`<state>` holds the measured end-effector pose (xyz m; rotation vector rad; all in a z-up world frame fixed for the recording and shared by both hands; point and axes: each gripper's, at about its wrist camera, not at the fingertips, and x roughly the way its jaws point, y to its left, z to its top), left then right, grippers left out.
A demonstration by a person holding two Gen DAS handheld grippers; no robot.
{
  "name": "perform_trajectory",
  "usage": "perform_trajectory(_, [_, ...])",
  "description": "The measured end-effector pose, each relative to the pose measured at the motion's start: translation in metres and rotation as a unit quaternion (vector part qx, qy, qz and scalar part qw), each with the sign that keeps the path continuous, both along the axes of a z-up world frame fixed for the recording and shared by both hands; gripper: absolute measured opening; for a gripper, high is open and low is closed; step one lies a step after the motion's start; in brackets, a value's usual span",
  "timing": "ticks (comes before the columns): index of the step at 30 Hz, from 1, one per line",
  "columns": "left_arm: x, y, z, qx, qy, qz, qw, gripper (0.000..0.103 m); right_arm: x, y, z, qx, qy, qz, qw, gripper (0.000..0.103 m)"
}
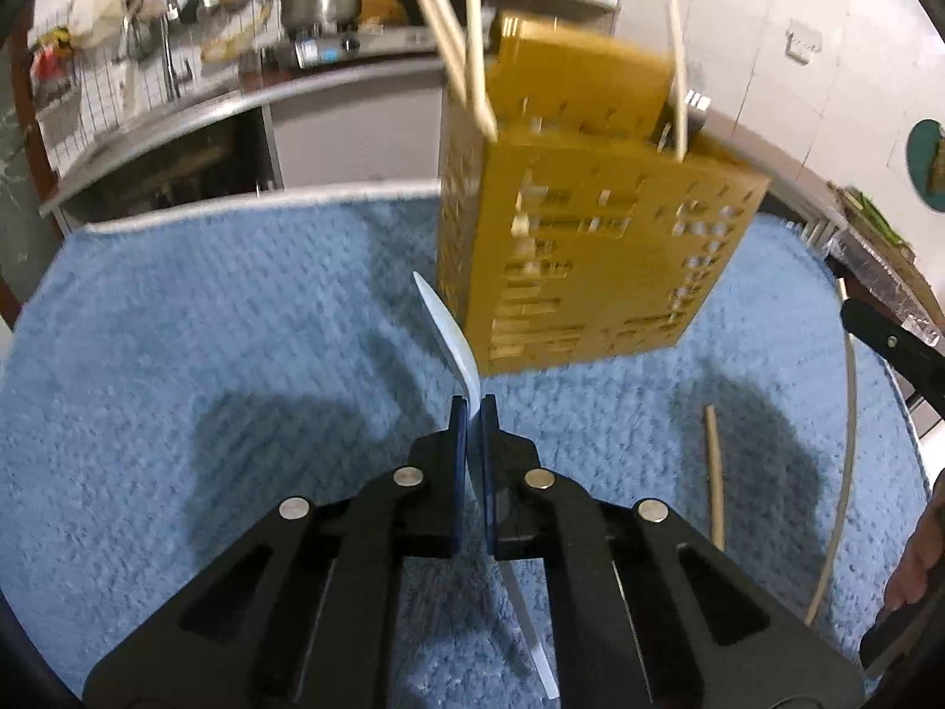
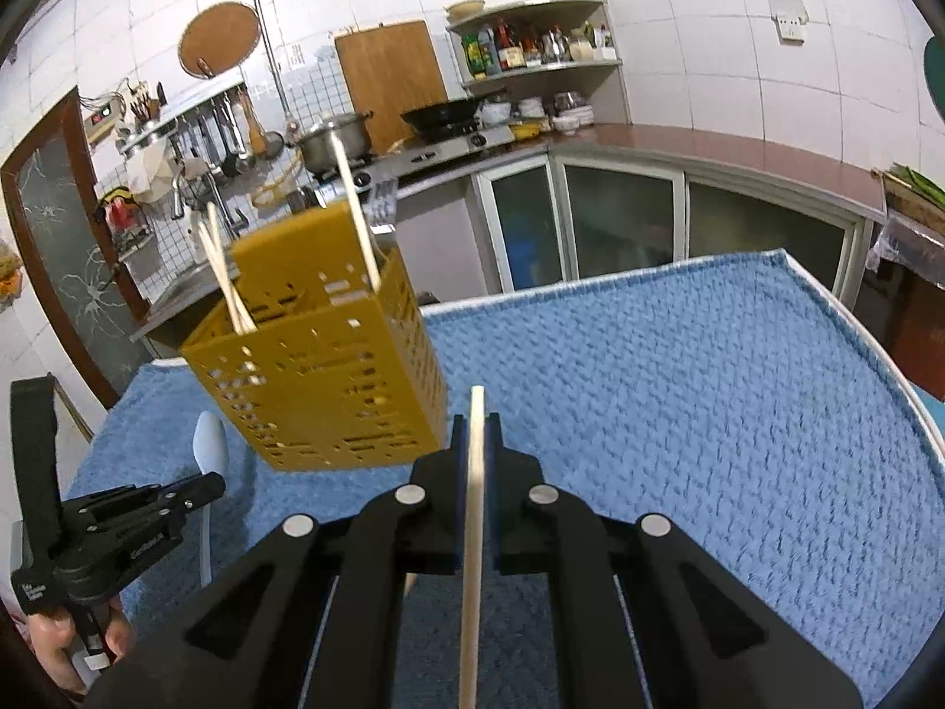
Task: Organize utensils
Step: 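Carry the spoon with the left tool while the right tool carries the chopstick to the holder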
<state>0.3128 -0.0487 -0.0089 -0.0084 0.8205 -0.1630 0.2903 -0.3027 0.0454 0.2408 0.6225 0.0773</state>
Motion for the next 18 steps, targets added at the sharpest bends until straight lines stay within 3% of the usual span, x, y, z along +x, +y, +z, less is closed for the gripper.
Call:
perform_trajectory(8, [-0.028, 0.003, 0.051, -0.01, -0.109, -0.005, 0.994, 0.003, -0.02, 0.003, 0.033, -0.006, -0.059, 0.002, 0.998, 0.005])
perform_trajectory(18, [-0.034, -0.003, 0.104, -0.011, -0.196, -0.023, 0.9803, 0.003, -0.017, 0.007, 0.086, -0.01, -0.15, -0.006, 0.989, 0.005])
